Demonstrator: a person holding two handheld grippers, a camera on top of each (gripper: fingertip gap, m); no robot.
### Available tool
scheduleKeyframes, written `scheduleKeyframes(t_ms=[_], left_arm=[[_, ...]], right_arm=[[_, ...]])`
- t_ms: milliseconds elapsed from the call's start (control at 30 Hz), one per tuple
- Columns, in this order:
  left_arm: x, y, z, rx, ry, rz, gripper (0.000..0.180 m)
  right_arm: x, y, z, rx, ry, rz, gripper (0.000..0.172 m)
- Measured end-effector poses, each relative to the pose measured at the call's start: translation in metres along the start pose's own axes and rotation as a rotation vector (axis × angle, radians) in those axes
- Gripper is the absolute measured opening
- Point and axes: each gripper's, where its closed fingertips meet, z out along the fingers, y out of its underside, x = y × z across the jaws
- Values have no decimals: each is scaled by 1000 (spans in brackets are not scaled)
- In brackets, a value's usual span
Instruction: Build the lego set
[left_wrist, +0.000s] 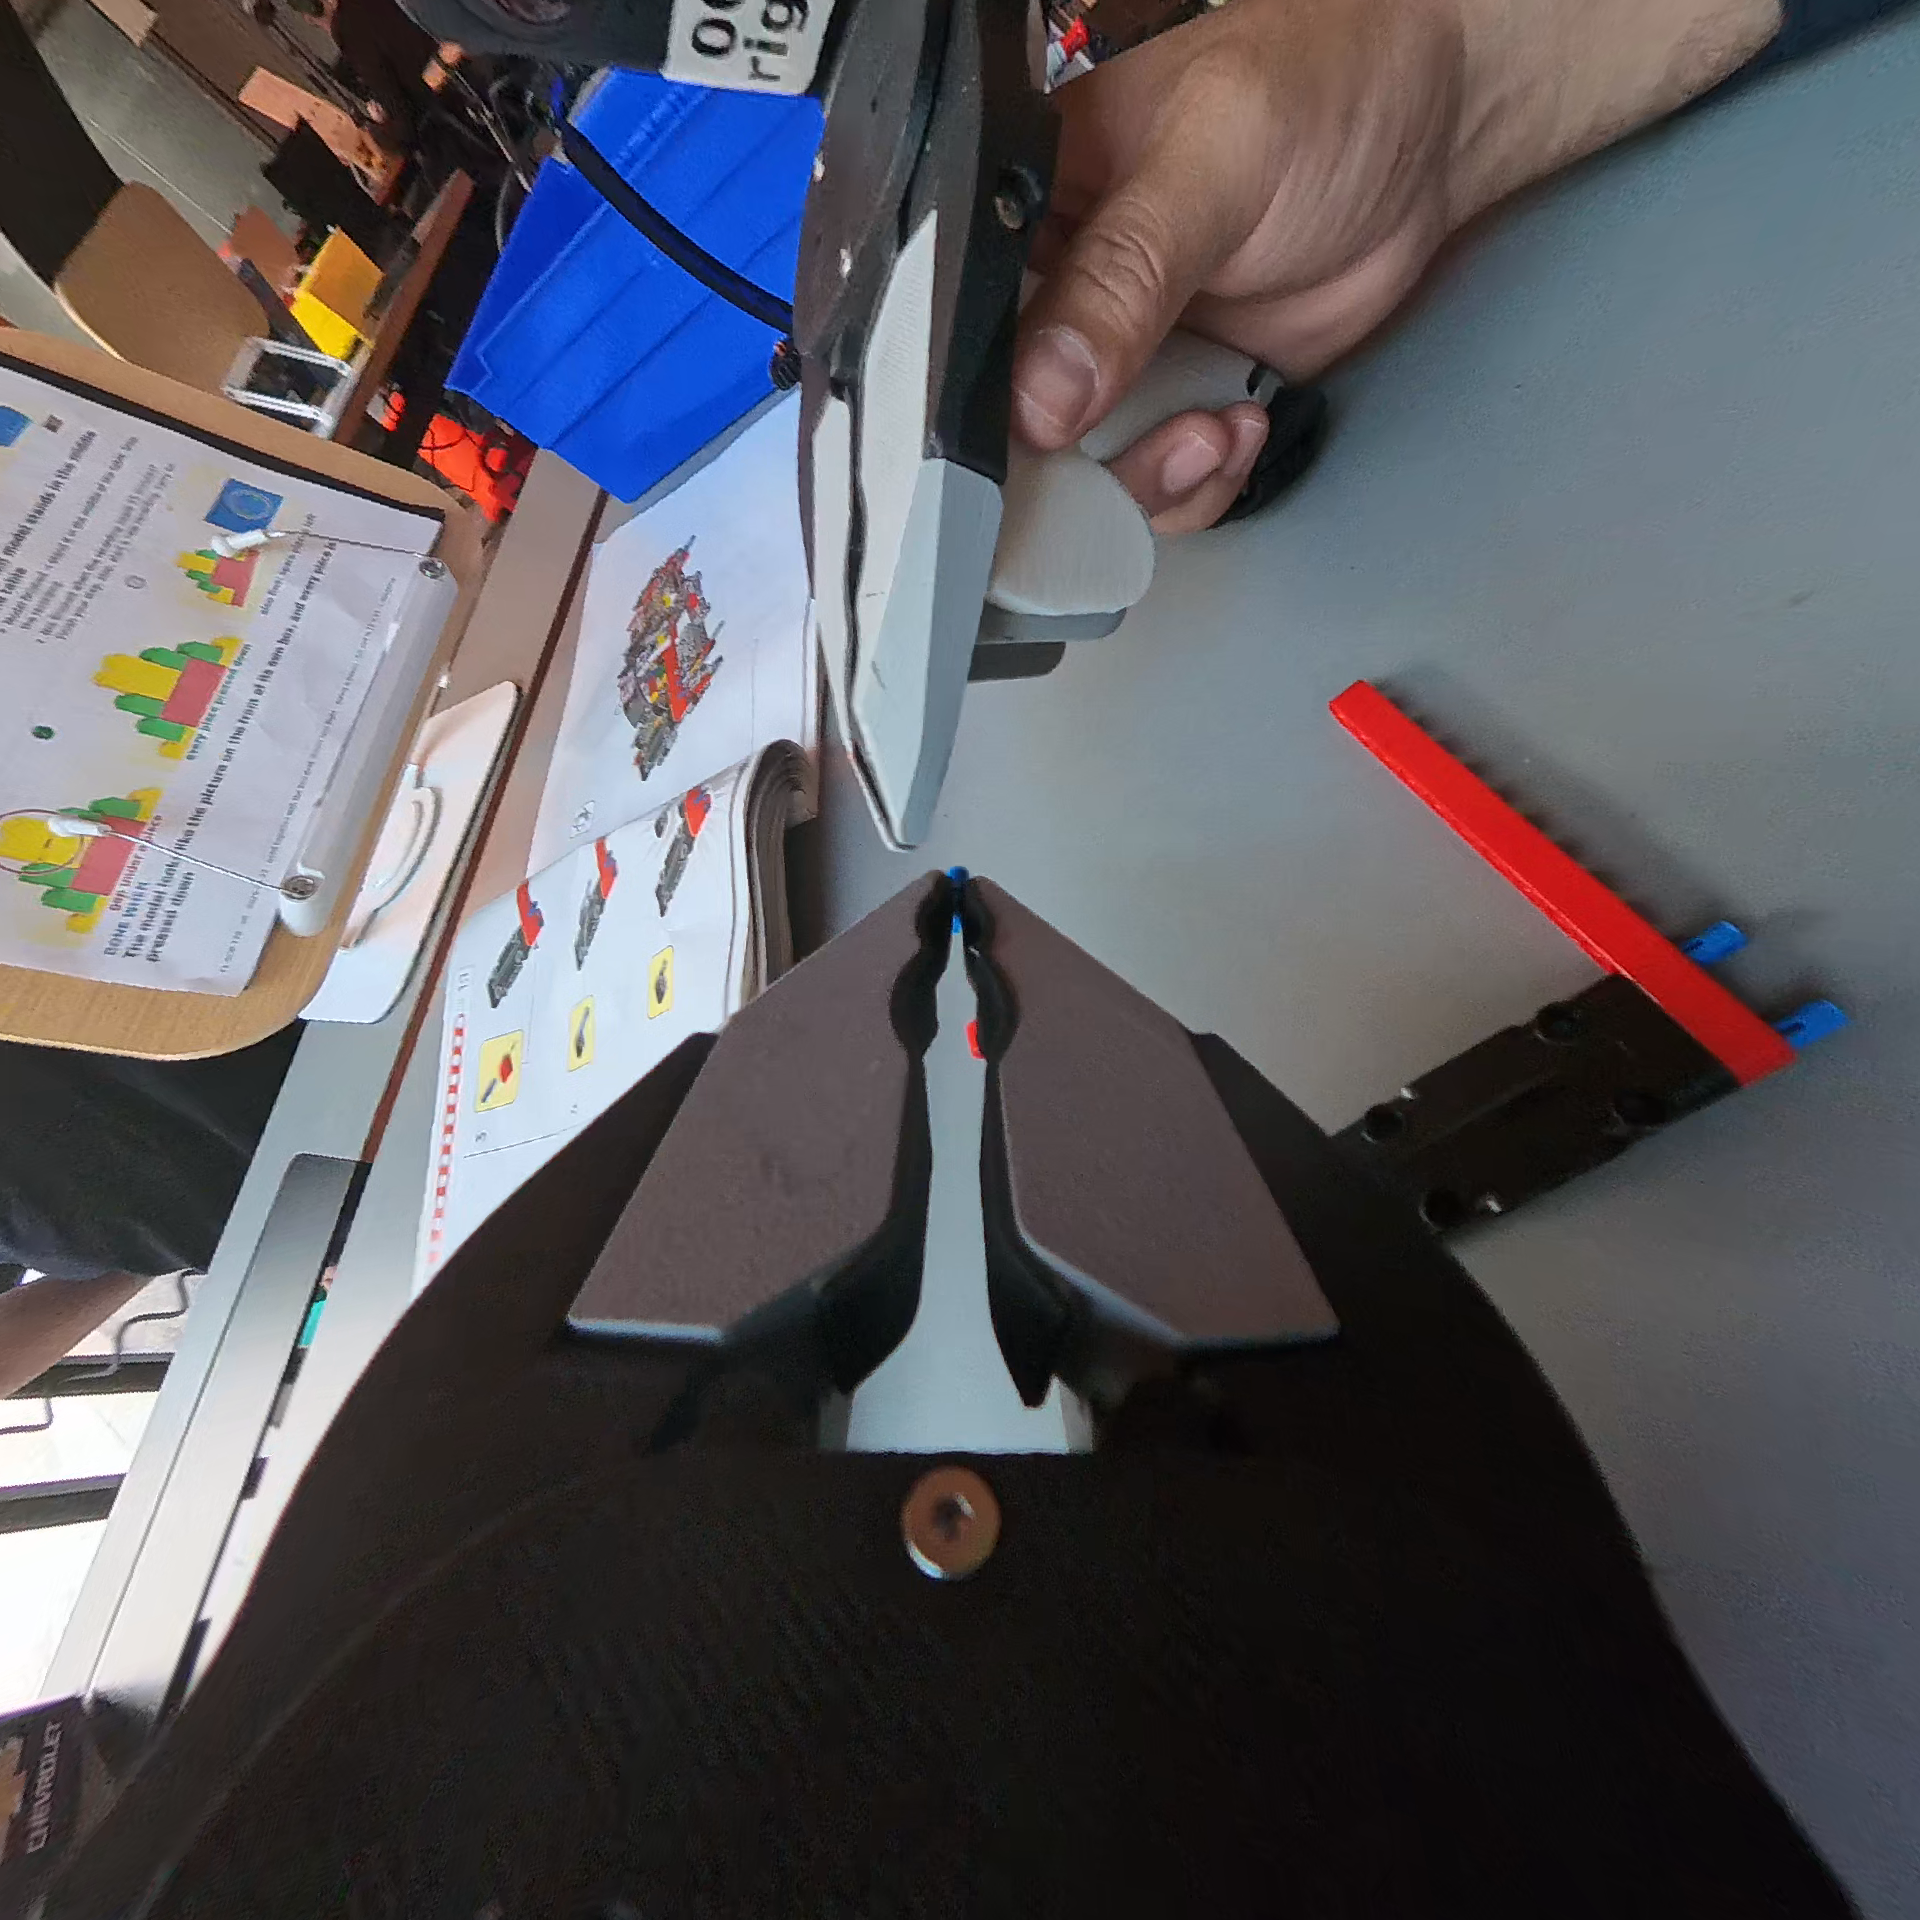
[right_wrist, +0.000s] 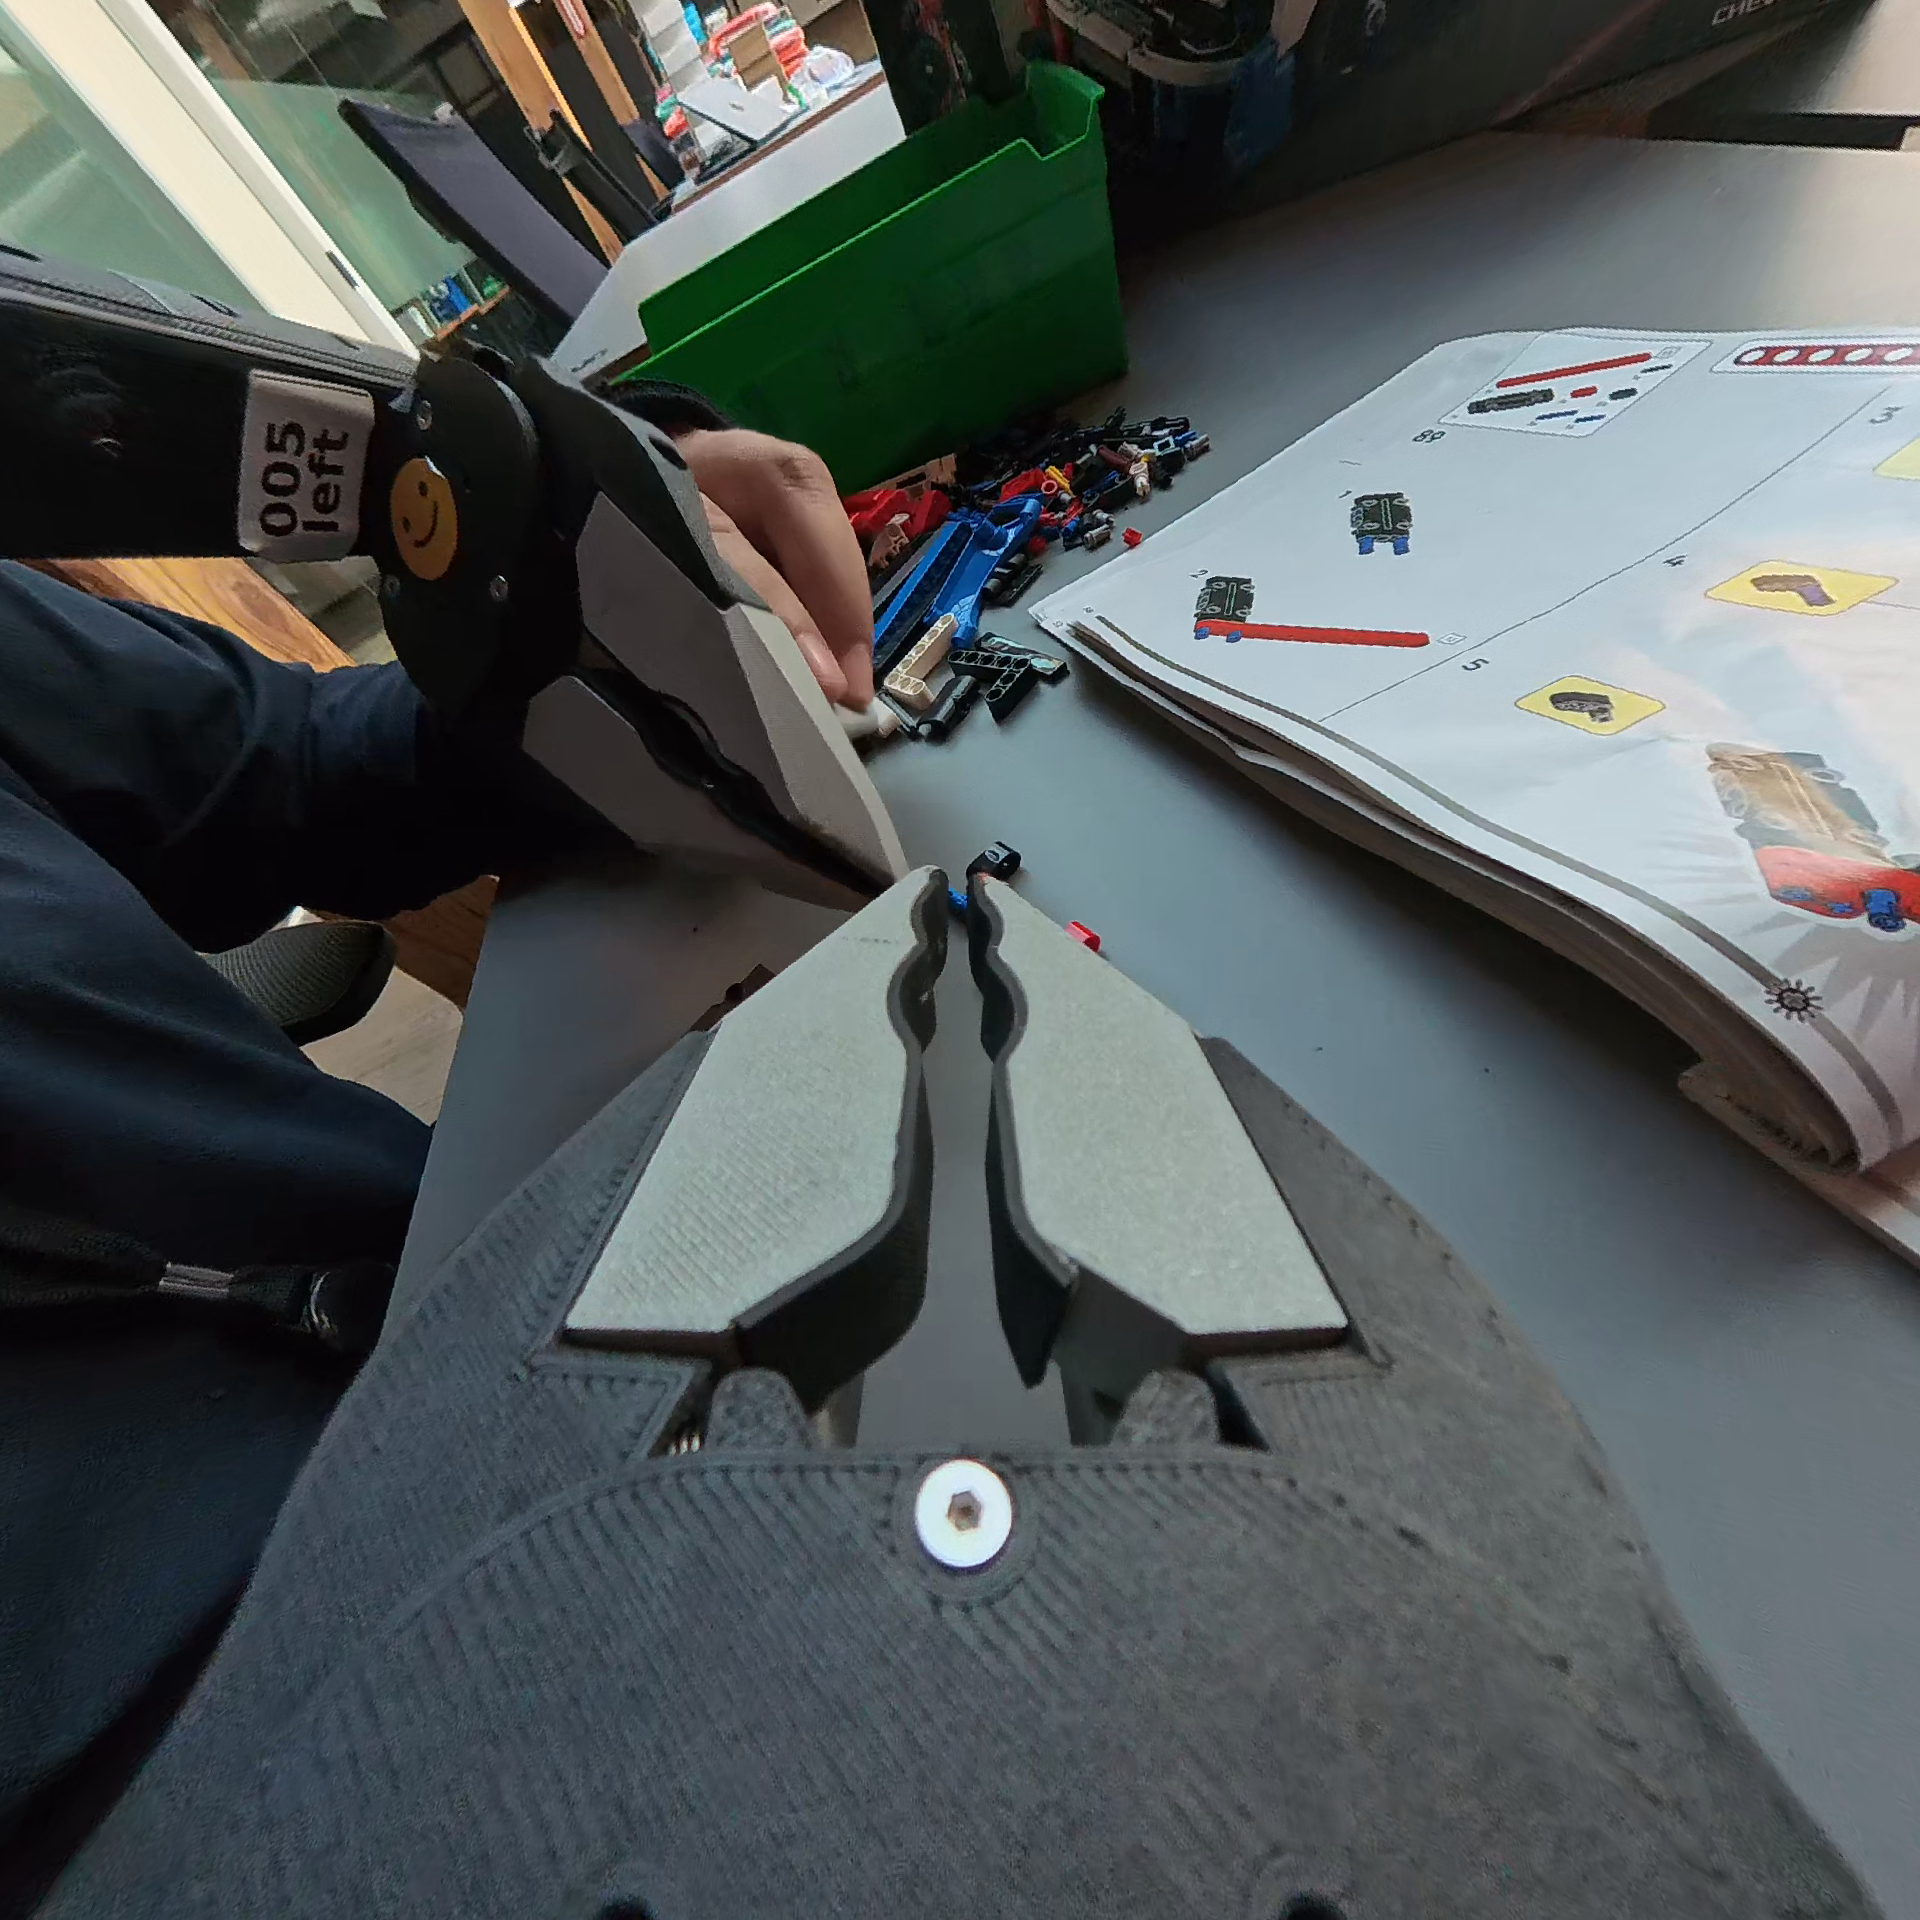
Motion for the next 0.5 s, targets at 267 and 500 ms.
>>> scheduleKeyframes(t_ms=[267, 500], left_arm=[[21, 20, 10, -109, 116, -24, 0], [32, 25, 11, -143, 172, -20, 0]], right_arm=[[3, -1, -2, 9, 15, 2, 0], [4, -2, -2, 12, 20, 4, 0]])
